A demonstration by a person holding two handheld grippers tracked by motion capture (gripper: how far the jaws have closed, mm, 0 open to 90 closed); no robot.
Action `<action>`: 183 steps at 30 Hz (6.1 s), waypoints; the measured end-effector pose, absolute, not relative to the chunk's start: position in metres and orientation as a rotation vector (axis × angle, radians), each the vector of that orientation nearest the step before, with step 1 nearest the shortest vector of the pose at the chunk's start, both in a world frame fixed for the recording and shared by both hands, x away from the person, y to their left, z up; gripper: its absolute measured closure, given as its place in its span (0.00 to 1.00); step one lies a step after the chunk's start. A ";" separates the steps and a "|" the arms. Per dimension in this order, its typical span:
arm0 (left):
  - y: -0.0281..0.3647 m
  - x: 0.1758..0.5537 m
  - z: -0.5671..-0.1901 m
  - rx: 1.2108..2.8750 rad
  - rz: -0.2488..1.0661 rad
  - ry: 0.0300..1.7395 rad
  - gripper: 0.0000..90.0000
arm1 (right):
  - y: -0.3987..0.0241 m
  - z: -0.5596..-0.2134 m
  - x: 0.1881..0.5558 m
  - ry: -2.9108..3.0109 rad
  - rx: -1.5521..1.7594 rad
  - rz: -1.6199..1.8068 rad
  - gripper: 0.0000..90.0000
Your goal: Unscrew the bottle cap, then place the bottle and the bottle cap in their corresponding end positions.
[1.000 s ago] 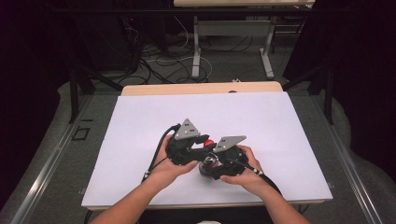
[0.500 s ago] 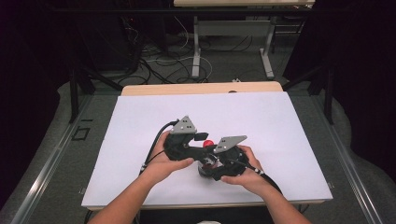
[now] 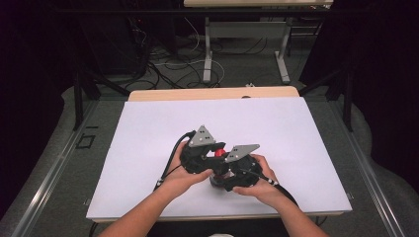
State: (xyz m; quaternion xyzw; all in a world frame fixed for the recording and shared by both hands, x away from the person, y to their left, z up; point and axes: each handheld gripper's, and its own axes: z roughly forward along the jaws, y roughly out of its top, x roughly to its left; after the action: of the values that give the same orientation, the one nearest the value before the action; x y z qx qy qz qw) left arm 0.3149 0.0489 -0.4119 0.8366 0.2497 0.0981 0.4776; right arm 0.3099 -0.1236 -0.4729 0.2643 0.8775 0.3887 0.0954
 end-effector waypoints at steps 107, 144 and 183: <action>0.102 0.345 -0.419 1.975 0.326 0.879 0.68 | -0.149 -0.473 0.327 2.477 0.895 1.145 0.35; 0.145 0.338 -0.469 1.887 0.322 0.993 0.68 | -0.127 -0.465 0.425 2.295 1.068 1.107 0.35; 0.119 0.343 -0.505 1.948 0.266 0.998 0.68 | -0.113 -0.520 0.437 2.267 1.134 1.061 0.16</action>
State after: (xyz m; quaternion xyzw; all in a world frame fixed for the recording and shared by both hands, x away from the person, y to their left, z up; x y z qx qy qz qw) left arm 0.3428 0.1192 -0.5051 0.7884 0.4040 0.1075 0.4513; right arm 0.4366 -0.1131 -0.5201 0.4047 0.8090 0.3788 0.1957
